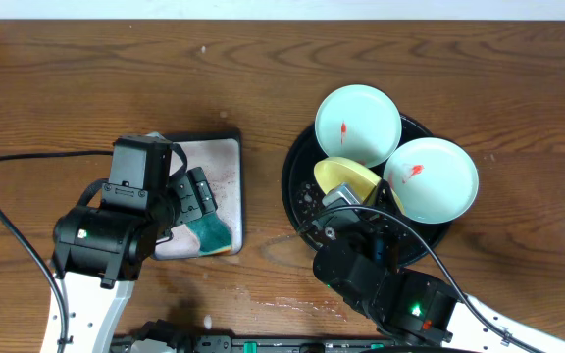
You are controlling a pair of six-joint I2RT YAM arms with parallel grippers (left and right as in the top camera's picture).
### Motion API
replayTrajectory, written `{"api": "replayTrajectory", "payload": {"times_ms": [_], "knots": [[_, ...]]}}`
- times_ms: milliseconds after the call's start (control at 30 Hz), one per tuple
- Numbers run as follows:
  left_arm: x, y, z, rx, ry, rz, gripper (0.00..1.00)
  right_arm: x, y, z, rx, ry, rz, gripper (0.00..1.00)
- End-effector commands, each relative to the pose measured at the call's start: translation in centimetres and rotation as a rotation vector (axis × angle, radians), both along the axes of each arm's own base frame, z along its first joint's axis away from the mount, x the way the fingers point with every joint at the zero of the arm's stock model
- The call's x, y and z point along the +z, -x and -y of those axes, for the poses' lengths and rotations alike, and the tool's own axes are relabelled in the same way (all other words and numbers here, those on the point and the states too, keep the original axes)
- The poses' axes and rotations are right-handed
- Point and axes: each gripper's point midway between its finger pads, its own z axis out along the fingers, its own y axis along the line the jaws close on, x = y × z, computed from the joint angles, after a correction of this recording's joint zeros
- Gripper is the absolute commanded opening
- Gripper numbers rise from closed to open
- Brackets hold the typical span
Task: Clean dirty plates on tray and stack at the side
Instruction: 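Grasp the yellow plate rim with right gripper and lift it, then carry the yellow plate right and set it on the table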
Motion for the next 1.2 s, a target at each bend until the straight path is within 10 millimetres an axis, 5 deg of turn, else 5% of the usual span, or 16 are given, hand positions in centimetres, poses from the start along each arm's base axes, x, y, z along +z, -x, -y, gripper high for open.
{"api": "replayTrajectory", "payload": {"times_ms": [0, 400, 533, 667, 767, 967, 1167], "knots": [[0.2, -0.1, -0.1, 0.000, -0.003, 0.002, 0.88, 0.5, 0.2, 0.1, -0.011, 0.008, 0.023, 0.01], [0.2, -0.1, -0.1, 0.000, -0.003, 0.002, 0.88, 0.0, -0.1, 0.0, -0.016, -0.067, 0.009, 0.01], [0.2, -0.1, -0.1, 0.000, -0.003, 0.002, 0.88, -2.9, -0.8, 1.2, -0.111, -0.314, -0.070, 0.01], [0.2, -0.1, -0.1, 0.000, -0.003, 0.002, 0.88, -8.5, -0.6, 2.1, -0.317, -0.785, -0.327, 0.01], [0.2, -0.1, -0.1, 0.000, -0.003, 0.002, 0.88, -9.2, -1.2, 3.2, -0.373, -0.913, -0.426, 0.01], [0.2, -0.1, -0.1, 0.000, -0.003, 0.002, 0.88, -5.0, -3.7, 8.4, -0.392, -1.139, -0.393, 0.01], [0.2, -0.1, -0.1, 0.000, -0.003, 0.002, 0.88, -4.8, -4.3, 19.8, -0.691, -1.334, -0.211, 0.01]]}}
